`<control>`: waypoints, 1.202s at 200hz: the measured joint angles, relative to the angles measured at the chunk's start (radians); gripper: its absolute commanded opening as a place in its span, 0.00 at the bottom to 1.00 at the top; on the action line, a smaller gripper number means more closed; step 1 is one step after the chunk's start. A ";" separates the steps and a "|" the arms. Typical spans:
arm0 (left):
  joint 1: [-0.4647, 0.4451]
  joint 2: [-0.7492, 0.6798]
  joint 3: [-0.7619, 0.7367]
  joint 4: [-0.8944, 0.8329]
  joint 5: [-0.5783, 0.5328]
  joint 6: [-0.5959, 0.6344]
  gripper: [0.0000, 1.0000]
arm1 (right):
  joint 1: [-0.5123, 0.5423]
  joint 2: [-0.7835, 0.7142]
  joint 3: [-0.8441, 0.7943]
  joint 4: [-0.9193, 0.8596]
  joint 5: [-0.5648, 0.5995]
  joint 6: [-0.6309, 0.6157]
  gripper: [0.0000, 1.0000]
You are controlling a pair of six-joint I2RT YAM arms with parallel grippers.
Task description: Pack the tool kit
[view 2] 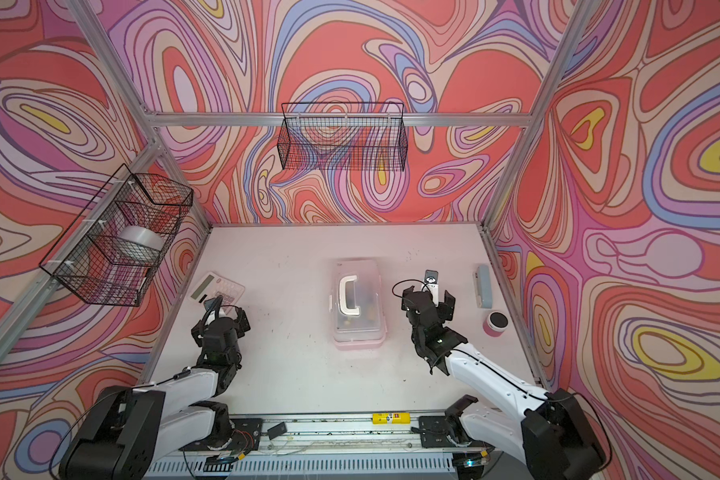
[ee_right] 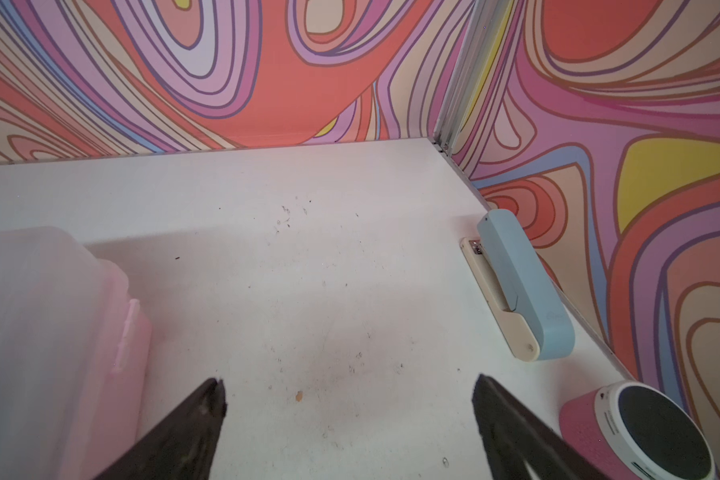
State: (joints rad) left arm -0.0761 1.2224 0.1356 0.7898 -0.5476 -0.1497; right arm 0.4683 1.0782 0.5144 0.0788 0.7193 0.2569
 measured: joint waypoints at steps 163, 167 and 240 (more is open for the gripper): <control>0.114 0.304 0.085 0.330 0.430 0.016 1.00 | -0.419 0.635 -0.051 0.819 -0.411 -0.189 0.98; 0.114 0.305 0.086 0.329 0.430 0.018 1.00 | -0.421 0.635 -0.051 0.824 -0.420 -0.190 0.98; 0.112 0.307 0.227 0.162 0.557 0.080 1.00 | -0.427 0.635 -0.053 0.897 -0.456 -0.201 0.99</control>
State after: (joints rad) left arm 0.0357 1.5295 0.3630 0.9516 0.0093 -0.0692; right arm 0.0414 1.7134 0.4614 0.9756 0.2634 0.0559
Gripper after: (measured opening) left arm 0.994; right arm 0.984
